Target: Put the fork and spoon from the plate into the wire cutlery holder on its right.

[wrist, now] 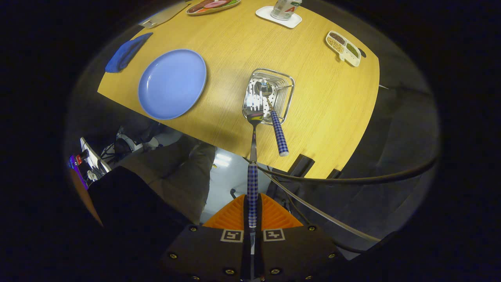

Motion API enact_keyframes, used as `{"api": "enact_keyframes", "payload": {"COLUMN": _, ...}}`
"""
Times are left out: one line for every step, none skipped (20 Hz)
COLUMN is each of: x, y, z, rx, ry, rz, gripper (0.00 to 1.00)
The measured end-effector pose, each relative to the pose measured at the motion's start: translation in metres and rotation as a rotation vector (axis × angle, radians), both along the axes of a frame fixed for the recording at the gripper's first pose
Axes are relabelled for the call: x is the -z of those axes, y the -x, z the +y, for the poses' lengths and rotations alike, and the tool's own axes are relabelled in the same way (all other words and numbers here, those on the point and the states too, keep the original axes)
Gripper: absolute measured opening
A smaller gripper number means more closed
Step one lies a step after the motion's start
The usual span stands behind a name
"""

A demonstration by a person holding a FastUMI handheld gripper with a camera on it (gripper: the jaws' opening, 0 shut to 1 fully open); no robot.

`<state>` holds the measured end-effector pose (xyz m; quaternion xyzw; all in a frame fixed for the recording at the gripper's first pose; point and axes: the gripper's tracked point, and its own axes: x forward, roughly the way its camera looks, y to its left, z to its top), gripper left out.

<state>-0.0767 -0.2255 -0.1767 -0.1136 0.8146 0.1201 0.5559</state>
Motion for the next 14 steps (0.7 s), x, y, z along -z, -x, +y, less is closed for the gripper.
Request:
{"api": "enact_keyframes", "payload": {"x": 0.002, "y": -0.003, "z": -0.002, "rx": -0.007, "ry": 0.002, "rz": 0.011, "gripper": 0.04}}
{"api": "enact_keyframes", "payload": {"x": 0.003, "y": -0.005, "z": -0.003, "rx": -0.015, "ry": 0.006, "rz": 0.022, "gripper": 0.04}}
{"api": "enact_keyframes", "payload": {"x": 0.005, "y": -0.009, "z": -0.005, "rx": -0.024, "ry": 0.009, "rz": 0.027, "gripper": 0.05}}
{"api": "enact_keyframes", "payload": {"x": 0.006, "y": -0.010, "z": -0.006, "rx": -0.033, "ry": 0.012, "rz": 0.036, "gripper": 0.04}}
{"api": "enact_keyframes", "payload": {"x": 0.007, "y": -0.012, "z": -0.009, "rx": -0.045, "ry": 0.018, "rz": 0.051, "gripper": 0.04}}
{"api": "enact_keyframes", "payload": {"x": 0.007, "y": -0.012, "z": -0.011, "rx": -0.053, "ry": 0.024, "rz": 0.064, "gripper": 0.04}}
{"api": "enact_keyframes", "payload": {"x": 0.007, "y": -0.013, "z": -0.012, "rx": -0.065, "ry": 0.031, "rz": 0.081, "gripper": 0.04}}
{"api": "enact_keyframes", "payload": {"x": 0.008, "y": -0.014, "z": -0.014, "rx": -0.072, "ry": 0.036, "rz": 0.094, "gripper": 0.04}}
{"api": "enact_keyframes", "payload": {"x": 0.008, "y": -0.015, "z": -0.014, "rx": -0.085, "ry": 0.040, "rz": 0.111, "gripper": 0.04}}
{"api": "enact_keyframes", "payload": {"x": 0.011, "y": -0.017, "z": -0.015, "rx": -0.092, "ry": 0.046, "rz": 0.120, "gripper": 0.04}}
{"api": "enact_keyframes", "payload": {"x": 0.013, "y": -0.020, "z": -0.016, "rx": -0.106, "ry": 0.046, "rz": 0.133, "gripper": 0.04}}
{"api": "enact_keyframes", "payload": {"x": 0.016, "y": -0.024, "z": -0.015, "rx": -0.117, "ry": 0.043, "rz": 0.141, "gripper": 0.04}}
{"api": "enact_keyframes", "payload": {"x": 0.020, "y": -0.029, "z": -0.016, "rx": -0.131, "ry": 0.048, "rz": 0.147, "gripper": 0.04}}
{"api": "enact_keyframes", "payload": {"x": 0.022, "y": -0.031, "z": -0.018, "rx": -0.144, "ry": 0.054, "rz": 0.160, "gripper": 0.04}}
